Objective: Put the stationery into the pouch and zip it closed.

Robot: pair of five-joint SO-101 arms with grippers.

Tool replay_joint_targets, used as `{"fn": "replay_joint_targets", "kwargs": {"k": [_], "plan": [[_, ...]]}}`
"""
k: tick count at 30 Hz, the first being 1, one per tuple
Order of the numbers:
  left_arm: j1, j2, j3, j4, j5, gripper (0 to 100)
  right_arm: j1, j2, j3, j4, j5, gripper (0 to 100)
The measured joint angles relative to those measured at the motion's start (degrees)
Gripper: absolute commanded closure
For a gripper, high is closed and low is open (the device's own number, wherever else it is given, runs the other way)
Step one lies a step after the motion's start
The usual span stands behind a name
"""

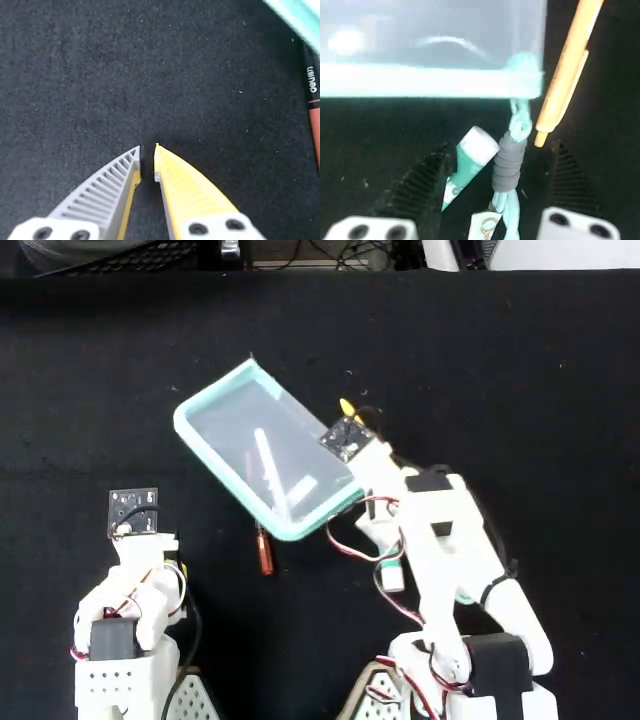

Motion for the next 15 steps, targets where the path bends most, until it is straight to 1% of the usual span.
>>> {"fn": "replay_joint_targets", "kwargs": {"k": [4,7,13,15], "plan": [[0.0,0.0,0.0,0.0,0.0,93,0.0,-0.88,0.0,0.79,0.18,71.0],[0.0,0.0,0.0,0.0,0.0,93,1.05,-4.92,0.0,1.76,0.18,71.0],[0.0,0.0,0.0,0.0,0.0,93,7.03,-16.0,0.0,5.63,0.0,71.0],[0.0,0.0,0.0,0.0,0.0,93,8.79,-17.85,0.0,7.47,1.23,71.1]]}}
